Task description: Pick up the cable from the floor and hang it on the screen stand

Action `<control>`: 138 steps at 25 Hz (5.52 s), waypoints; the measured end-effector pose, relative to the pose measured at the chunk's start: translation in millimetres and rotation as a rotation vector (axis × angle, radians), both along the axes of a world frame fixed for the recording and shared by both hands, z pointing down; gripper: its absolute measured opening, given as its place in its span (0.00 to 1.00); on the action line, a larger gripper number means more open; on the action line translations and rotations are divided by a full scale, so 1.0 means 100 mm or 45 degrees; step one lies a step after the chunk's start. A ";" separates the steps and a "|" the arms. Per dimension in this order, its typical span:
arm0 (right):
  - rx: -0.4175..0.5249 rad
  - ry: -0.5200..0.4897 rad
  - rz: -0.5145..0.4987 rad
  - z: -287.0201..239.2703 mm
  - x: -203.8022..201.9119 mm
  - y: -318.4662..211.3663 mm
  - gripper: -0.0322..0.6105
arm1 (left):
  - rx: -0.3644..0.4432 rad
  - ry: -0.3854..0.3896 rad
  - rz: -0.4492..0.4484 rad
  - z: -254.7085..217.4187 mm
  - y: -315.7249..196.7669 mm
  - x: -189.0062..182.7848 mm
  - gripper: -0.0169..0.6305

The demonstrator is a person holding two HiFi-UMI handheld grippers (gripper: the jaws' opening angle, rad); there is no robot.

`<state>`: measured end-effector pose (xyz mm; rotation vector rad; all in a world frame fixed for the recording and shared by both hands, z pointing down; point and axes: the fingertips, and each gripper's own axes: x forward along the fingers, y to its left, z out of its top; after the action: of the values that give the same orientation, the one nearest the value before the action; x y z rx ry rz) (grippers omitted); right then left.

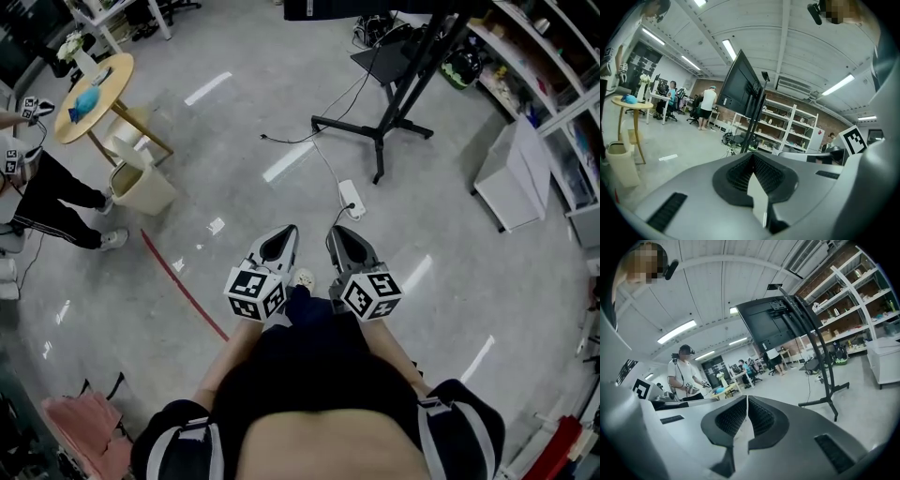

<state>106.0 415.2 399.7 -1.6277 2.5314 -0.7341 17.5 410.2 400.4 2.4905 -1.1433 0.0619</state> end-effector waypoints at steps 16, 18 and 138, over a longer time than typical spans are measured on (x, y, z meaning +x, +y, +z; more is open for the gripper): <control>-0.053 0.030 -0.099 0.23 0.02 -1.05 0.09 | 0.007 0.005 -0.013 0.12 -1.05 0.24 0.04; -0.053 0.026 -0.109 0.23 0.00 -1.09 0.09 | 0.009 0.004 -0.017 0.12 -1.08 0.25 0.04; -0.292 0.595 -0.652 5.78 -1.91 -7.74 0.09 | -0.322 -0.001 -0.239 5.43 -7.25 -1.70 0.04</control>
<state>-84.5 -359.1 977.5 -1.3288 3.3865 -0.7698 -152.8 -315.0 943.2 2.1549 -1.2789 0.1457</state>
